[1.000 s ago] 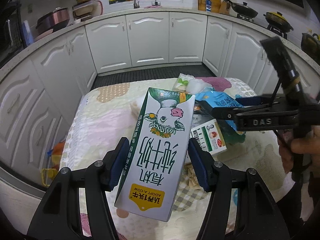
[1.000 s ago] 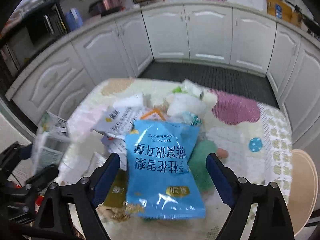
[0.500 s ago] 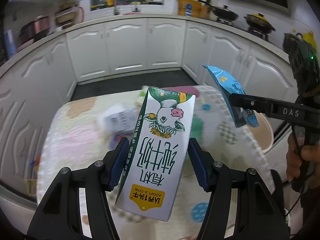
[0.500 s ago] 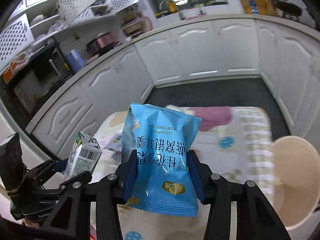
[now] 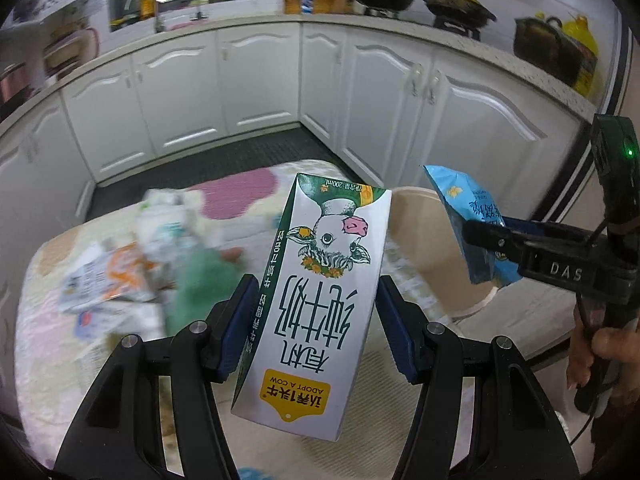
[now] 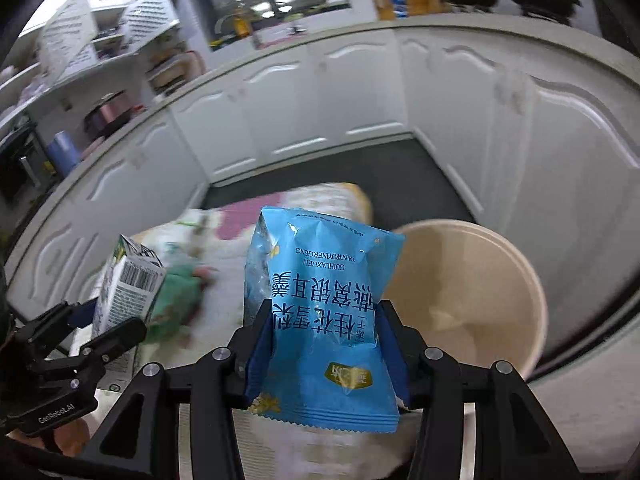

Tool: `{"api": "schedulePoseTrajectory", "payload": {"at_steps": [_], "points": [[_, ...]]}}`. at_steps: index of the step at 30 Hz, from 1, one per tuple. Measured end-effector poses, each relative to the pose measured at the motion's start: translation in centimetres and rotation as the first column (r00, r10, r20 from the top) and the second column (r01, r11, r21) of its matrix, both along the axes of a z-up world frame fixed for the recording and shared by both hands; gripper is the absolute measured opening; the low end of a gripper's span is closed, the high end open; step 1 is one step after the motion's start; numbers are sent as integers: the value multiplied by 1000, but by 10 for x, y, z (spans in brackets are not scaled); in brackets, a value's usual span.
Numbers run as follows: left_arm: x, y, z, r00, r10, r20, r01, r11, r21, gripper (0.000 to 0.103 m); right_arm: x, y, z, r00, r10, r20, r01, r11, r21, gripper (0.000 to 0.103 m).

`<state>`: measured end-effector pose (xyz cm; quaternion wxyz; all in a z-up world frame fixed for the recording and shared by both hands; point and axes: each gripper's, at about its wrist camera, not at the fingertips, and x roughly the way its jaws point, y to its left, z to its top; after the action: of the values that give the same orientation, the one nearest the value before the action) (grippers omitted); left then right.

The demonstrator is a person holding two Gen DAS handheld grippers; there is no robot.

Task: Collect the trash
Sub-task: 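Carry the blue snack bag in the right tool over the beige bin while the left tool holds the carton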

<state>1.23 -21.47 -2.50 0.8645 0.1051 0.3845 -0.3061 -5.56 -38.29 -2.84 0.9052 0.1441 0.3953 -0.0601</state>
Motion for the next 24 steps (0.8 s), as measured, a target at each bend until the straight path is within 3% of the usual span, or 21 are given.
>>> {"api": "schedulePoseTrajectory", "payload": {"at_steps": [7, 17, 19, 24], "points": [[5, -74, -17, 998, -49, -33, 50, 998, 27, 59, -8, -46, -26, 993, -104, -51, 104, 995, -1, 49], [21, -132, -36, 994, -84, -72, 86, 996, 29, 59, -6, -95, -71, 972, -190, -138, 194, 981, 17, 50], [25, -140, -40, 992, -85, -89, 87, 996, 23, 59, -4, -98, -75, 970, -198, -144, 203, 979, 24, 53], [33, -147, -44, 988, -89, -127, 84, 995, -45, 63, 0, -103, -81, 959, -233, -161, 243, 969, 43, 72]]}}
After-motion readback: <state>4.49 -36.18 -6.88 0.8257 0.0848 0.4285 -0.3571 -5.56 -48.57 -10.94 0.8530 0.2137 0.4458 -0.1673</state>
